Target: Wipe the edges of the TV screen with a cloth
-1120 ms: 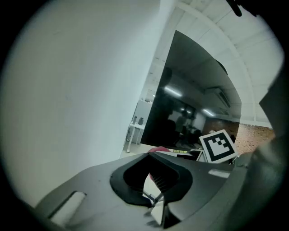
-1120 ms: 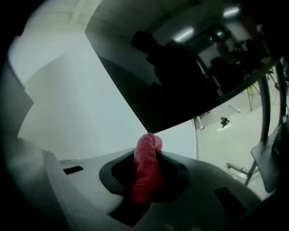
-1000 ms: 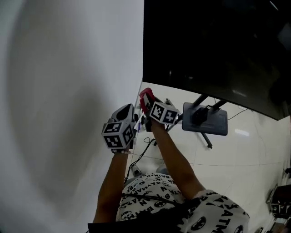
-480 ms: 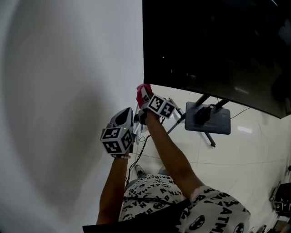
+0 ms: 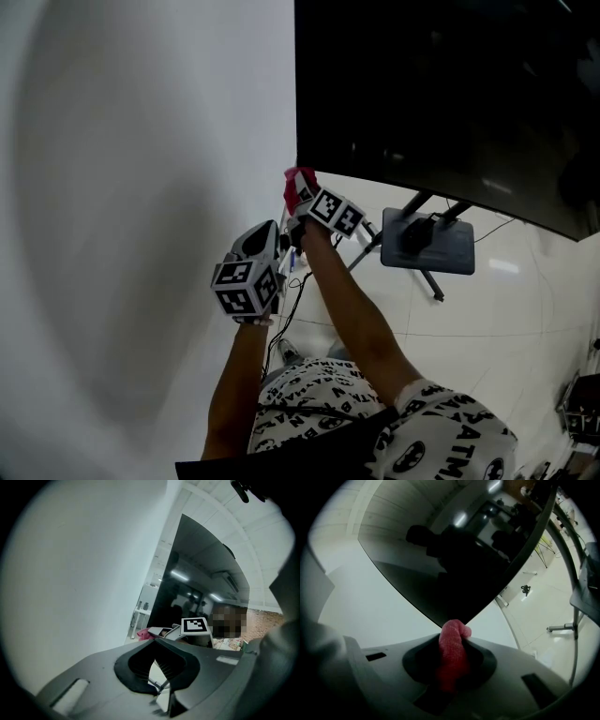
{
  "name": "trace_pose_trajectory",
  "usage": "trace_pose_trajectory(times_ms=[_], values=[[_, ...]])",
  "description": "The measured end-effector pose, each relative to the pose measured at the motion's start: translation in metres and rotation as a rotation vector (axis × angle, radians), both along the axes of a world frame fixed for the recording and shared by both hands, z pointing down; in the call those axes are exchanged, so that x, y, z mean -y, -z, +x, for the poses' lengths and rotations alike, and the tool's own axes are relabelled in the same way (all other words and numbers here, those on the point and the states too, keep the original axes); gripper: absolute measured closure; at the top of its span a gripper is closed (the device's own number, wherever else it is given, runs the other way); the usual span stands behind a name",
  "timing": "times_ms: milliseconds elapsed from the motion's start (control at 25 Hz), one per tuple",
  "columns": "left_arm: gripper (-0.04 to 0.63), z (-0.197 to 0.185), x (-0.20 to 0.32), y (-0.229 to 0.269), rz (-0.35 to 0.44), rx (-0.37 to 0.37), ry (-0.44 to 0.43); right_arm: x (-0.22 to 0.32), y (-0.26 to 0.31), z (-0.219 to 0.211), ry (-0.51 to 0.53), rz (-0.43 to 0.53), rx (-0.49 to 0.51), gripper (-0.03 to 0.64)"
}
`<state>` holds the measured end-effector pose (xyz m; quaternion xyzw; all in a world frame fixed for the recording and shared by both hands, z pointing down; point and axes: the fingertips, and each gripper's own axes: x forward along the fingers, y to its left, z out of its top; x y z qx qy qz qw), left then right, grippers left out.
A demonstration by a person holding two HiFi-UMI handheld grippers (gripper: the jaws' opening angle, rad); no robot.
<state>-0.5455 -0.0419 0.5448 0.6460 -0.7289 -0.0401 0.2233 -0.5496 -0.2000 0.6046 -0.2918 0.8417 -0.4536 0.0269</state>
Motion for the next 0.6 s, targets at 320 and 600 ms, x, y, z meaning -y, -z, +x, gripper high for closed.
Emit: trace_pose_trajectory(times_ms=[320, 600], values=[[0.595, 0.017, 0.007, -0.002, -0.002, -0.017, -0.045, 0.021, 0.009, 0.035, -0.043, 0.074, 0.012, 0.545], [0.595, 0.048, 0.018, 0.001, 0.001, -0.025, -0.096, 0.038, 0.013, 0.09, -0.107, 0.073, 0.016, 0.544]])
